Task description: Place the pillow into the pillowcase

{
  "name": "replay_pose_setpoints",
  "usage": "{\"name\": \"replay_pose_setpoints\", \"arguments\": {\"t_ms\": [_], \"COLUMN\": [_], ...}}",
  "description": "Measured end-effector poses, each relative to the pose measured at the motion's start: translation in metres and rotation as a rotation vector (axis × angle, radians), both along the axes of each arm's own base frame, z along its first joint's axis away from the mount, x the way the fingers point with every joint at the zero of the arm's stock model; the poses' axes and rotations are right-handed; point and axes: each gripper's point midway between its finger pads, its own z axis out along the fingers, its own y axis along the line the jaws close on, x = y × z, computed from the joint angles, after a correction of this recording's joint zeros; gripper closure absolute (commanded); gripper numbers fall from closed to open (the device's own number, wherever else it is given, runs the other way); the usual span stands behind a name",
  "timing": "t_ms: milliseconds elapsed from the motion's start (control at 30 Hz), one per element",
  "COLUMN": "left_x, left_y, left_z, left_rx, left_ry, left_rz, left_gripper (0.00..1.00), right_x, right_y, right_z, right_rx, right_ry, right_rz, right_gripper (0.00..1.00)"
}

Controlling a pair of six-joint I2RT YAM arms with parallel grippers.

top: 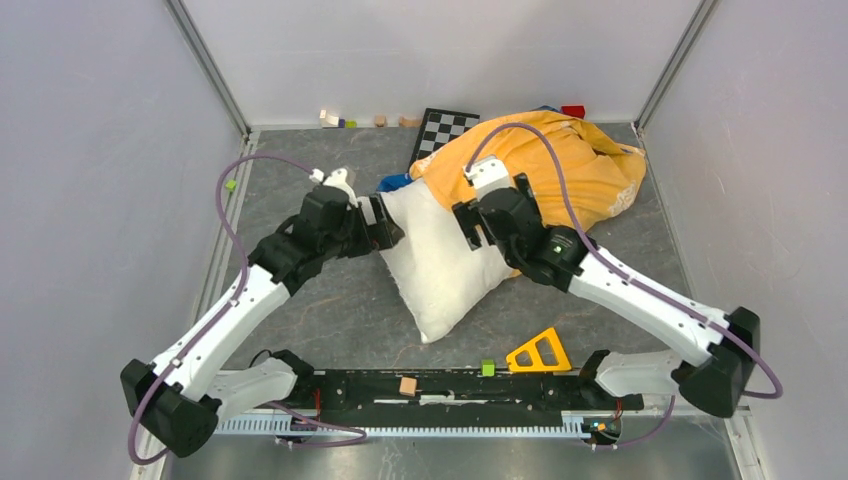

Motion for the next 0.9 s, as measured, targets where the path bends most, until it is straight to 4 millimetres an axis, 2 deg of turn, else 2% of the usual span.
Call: {"name": "replay_pose_setpoints", "arguments": {"t_ms": [133, 233, 433, 533, 700, 800, 900], "left_x": [-0.037, -0.060, -0.072, -0.070, -0.057, -0.052, -0.048], "left_y": [-0.025, -0.044, -0.057, -0.062, -0.071, -0.075, -0.076], "left_z": [-0.014, -0.033, -0.085, -0.098, -0.104, -0.111, -0.115], "left_rx": [0.020, 0.038, 0.033, 0.001, -0.034, -0.032, -0.033], "left_ry": [0.024, 0.060, 0.167, 0.185, 0.176, 0.183, 0.187], "left_rz": [-0.127, -0.209, -0.194, -0.160, -0.114, -0.094, -0.070], "left_gripper": [0.00, 0.00, 0.01, 0.05, 0.21, 0.40, 0.63], "right_x": [-0.017, -0.028, -0.046, -0.050, -0.053, -0.048, -0.040], "right_y": [-0.032, -0.054, -0.080, -0.086, -0.093, -0.096, -0.102], "right_z": [-0.008, -0.017, -0.050, -0.071, -0.107, -0.118, -0.120], "right_rx": [0.004, 0.013, 0.018, 0.000, -0.028, -0.042, -0.052], "right_ry": [-0.015, -0.025, -0.007, 0.015, 0.049, 0.055, 0.040], "right_rz": [-0.052, -0.096, -0.145, -0.153, -0.172, -0.199, -0.241], "right_gripper": [0.02, 0.02, 0.05, 0.09, 0.15, 0.23, 0.36]}}
